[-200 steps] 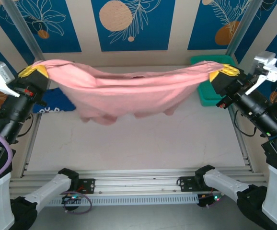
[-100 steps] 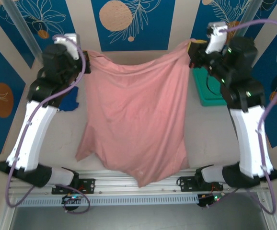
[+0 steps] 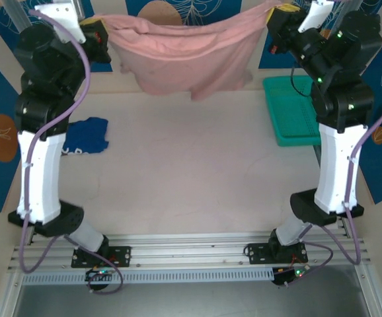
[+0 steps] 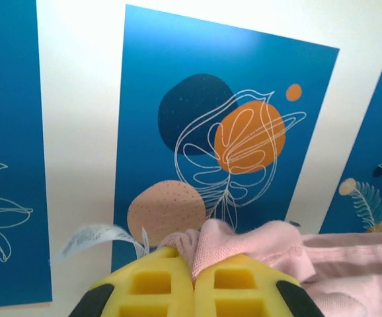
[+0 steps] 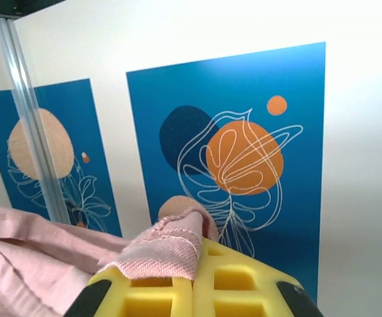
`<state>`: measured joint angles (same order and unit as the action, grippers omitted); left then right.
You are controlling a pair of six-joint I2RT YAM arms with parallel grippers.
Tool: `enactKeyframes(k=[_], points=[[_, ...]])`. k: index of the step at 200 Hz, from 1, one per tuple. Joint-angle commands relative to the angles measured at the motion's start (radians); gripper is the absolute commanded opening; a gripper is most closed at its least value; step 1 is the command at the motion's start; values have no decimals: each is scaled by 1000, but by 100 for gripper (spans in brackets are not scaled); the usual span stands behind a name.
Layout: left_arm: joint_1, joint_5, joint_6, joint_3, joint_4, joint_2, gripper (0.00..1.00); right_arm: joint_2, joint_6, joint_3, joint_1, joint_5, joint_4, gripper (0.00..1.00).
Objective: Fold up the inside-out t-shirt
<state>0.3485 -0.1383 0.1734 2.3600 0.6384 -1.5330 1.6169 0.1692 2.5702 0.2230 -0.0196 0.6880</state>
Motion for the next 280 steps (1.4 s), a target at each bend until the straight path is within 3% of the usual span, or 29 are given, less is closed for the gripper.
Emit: enactKeyframes(k=[1, 58, 85, 102, 109, 135, 173, 211, 245, 280], points=[[-13, 81, 18, -301, -88, 160, 0, -102, -20, -222, -4, 41, -7, 0], [14, 273, 338, -1510, -359, 659, 0, -563, 183, -1362, -18, -57, -90, 0], [71, 282, 434, -1875, -417, 710, 0, -611, 300, -1704, -76, -66, -150, 0], [96, 279, 470, -1995, -462, 668, 15, -576, 344, -1829, -106, -43, -204, 12], [103, 275, 473, -2012, -461, 650, 25, -552, 353, -1851, -119, -26, -208, 20], [143, 242, 454, -1998, -376, 642, 42, -521, 332, -1856, -131, -14, -173, 33], [197, 159, 423, -1929, -266, 732, 55, -575, 323, -1837, -98, 17, -176, 38], [298, 84, 343, -1851, -227, 705, 60, -496, 334, -1799, 2, 3, -119, 39], [496, 4, 138, -1704, -324, 478, 61, -460, 332, -1812, 111, 63, -187, 41], [650, -83, -168, -1457, -342, 115, 63, -454, 325, -1801, 50, 76, -174, 41]])
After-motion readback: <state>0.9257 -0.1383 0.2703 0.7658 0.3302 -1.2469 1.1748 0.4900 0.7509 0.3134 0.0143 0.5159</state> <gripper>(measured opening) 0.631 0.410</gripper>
